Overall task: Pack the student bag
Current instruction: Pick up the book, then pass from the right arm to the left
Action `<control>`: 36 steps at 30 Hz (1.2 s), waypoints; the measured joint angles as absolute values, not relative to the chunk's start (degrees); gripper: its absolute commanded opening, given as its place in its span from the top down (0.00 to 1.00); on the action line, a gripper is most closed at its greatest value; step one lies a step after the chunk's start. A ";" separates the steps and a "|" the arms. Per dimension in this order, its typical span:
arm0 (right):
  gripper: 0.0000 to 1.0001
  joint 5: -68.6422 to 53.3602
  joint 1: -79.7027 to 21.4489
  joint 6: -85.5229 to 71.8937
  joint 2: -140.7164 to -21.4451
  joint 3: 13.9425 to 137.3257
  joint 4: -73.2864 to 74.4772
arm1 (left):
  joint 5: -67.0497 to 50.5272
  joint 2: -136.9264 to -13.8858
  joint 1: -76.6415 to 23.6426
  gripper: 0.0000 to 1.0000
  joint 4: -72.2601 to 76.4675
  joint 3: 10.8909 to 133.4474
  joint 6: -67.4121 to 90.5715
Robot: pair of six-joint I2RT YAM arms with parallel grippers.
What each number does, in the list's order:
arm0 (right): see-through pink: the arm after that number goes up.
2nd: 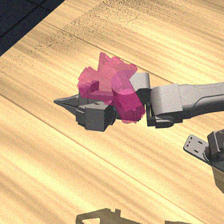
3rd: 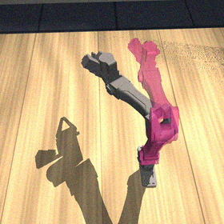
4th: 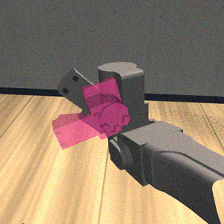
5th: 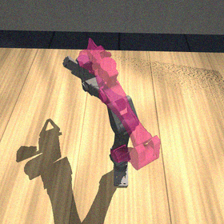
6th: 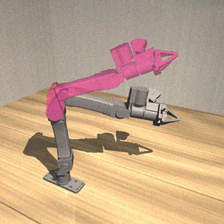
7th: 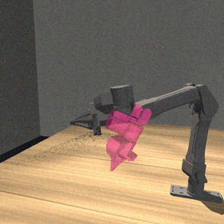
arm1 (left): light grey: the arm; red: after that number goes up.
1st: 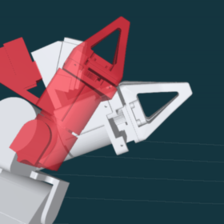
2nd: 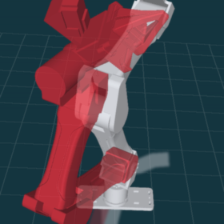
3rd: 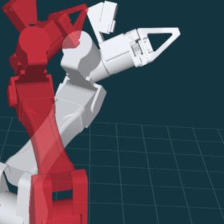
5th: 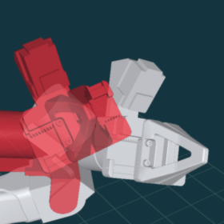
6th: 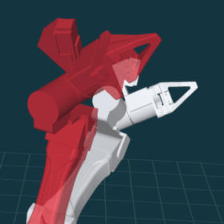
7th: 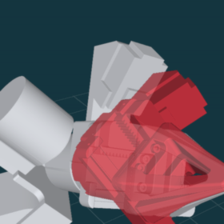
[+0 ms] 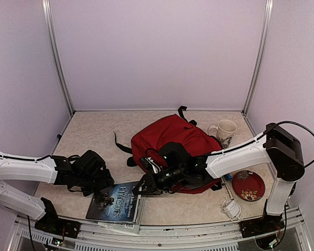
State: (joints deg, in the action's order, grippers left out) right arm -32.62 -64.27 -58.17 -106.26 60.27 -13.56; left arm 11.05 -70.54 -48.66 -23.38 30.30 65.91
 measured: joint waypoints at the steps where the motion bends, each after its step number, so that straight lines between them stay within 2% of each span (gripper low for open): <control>1: 1.00 -32.62 -64.27 -58.13 -106.30 60.31 -13.47 | 11.05 -70.37 -48.66 0.01 -23.44 30.30 65.84; 9: 1.00 -32.25 -64.05 -54.85 -105.21 60.05 -12.67 | 11.60 -65.76 -48.93 0.01 -25.91 30.81 63.02; 20: 1.00 -26.52 -62.39 -31.38 -90.39 57.54 0.73 | 14.41 -58.61 -50.09 0.01 -25.21 42.76 48.82; 30: 1.00 -23.81 -61.58 -16.34 -88.42 53.56 4.84 | 9.21 -58.30 -50.54 0.01 -21.45 49.06 31.73; 36: 1.00 -21.47 -61.25 -9.78 -82.78 48.18 3.18 | 1.83 -56.95 -54.92 0.04 -21.41 52.66 18.85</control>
